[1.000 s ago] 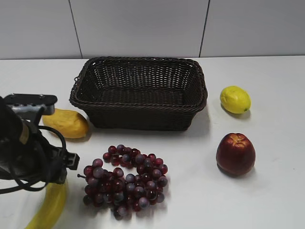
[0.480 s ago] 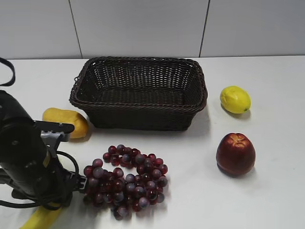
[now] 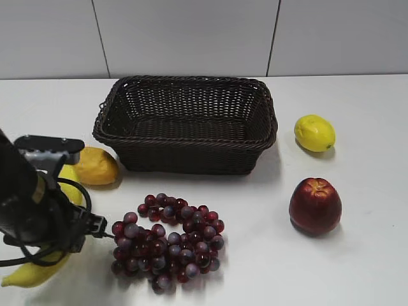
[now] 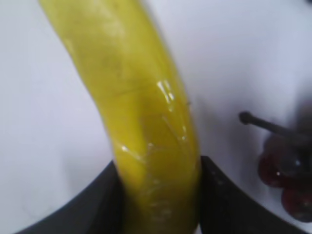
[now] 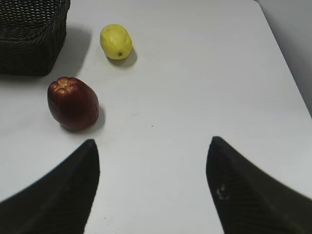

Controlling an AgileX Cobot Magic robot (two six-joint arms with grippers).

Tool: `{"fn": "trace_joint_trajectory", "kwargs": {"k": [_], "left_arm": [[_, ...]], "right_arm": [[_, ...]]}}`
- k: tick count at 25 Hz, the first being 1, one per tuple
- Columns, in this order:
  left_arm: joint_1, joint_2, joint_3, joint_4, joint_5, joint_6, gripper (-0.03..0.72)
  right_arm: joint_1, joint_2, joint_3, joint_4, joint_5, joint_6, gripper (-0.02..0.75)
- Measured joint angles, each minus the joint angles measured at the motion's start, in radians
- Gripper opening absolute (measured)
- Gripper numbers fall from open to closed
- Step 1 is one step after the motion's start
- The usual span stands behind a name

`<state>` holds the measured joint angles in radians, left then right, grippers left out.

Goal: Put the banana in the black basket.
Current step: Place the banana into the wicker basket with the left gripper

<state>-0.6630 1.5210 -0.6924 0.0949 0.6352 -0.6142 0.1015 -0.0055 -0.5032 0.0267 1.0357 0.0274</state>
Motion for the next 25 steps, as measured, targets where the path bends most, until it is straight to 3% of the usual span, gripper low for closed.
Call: {"fn": "trace_joint_trajectory", "kwargs": {"k": [4,7,11,19,25], "left_arm": [[0.001,-0.144,0.000,0.069,0.036,0.036,0.414],[0.002,-0.226,-0.001,0.118,-0.023,0.149,0.414],[0.027,-0.233,-0.070,0.146,-0.074,0.392,0.414],[0.050,-0.017,-0.361,0.209,-0.102,0.968,0.414],[0.050,0.186,-0.517,0.396,-0.271,1.053,0.414]], "right_arm": [[0.000,0.000,0.000,0.000,0.000,0.000,0.520],[0.000,0.000,0.000,0.000,0.000,0.000,0.520],[0.000,0.000,0.000,0.000,0.000,0.000,0.520],[0.000,0.000,0.000,0.000,0.000,0.000,0.520],[0.000,0.000,0.000,0.000,0.000,0.000,0.520]]}}
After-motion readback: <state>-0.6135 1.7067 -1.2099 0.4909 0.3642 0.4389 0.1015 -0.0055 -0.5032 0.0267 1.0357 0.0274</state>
